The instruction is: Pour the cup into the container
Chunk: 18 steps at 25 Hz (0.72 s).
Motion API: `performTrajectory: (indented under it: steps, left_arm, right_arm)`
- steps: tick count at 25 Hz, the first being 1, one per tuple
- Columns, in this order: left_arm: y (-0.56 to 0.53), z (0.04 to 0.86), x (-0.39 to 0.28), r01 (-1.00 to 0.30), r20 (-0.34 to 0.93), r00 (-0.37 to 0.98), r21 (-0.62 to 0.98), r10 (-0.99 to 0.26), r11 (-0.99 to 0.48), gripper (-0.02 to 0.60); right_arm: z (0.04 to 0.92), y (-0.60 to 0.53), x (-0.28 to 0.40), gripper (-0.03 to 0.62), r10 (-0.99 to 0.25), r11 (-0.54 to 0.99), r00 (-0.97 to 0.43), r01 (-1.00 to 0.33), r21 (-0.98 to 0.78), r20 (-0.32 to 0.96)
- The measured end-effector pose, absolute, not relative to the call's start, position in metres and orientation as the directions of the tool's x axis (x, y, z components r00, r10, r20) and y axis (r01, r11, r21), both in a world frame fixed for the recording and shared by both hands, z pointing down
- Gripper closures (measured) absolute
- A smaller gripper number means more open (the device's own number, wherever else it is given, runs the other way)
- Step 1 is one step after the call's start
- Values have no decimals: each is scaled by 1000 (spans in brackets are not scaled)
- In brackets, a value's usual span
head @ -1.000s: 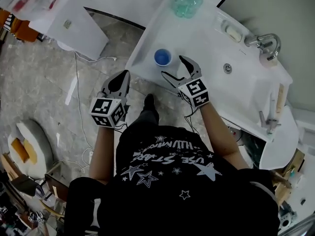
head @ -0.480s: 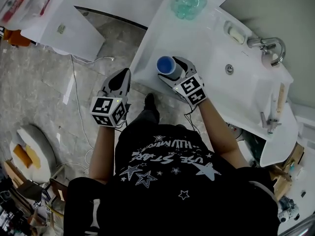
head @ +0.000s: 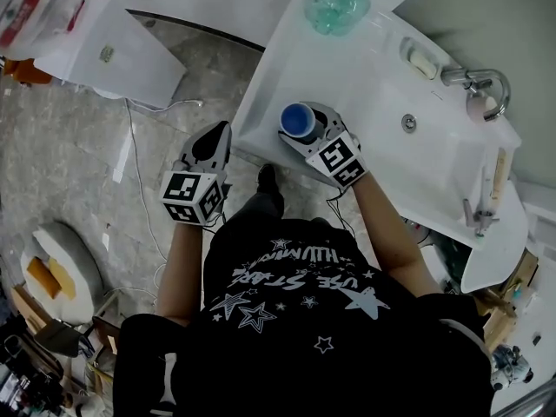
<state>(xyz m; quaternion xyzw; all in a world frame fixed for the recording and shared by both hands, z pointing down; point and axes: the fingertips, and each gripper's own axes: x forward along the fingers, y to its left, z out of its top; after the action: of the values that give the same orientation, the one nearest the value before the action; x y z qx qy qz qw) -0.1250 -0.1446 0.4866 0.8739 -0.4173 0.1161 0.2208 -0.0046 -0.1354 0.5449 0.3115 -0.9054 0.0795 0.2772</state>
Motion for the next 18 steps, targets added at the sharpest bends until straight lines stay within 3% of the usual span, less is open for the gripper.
performTrajectory:
  steps: [9, 18]
  left_arm:
    - [-147, 486, -116, -766, 391, 642, 296, -659, -571, 569]
    - [-156, 479, -113, -760, 380, 650, 296, -658, -579, 569]
  right_arm:
    - [542, -139, -4, 301, -550, 783, -640, -619, 63, 536]
    - [511, -144, 11, 307, -598, 724, -643, -689, -21, 478]
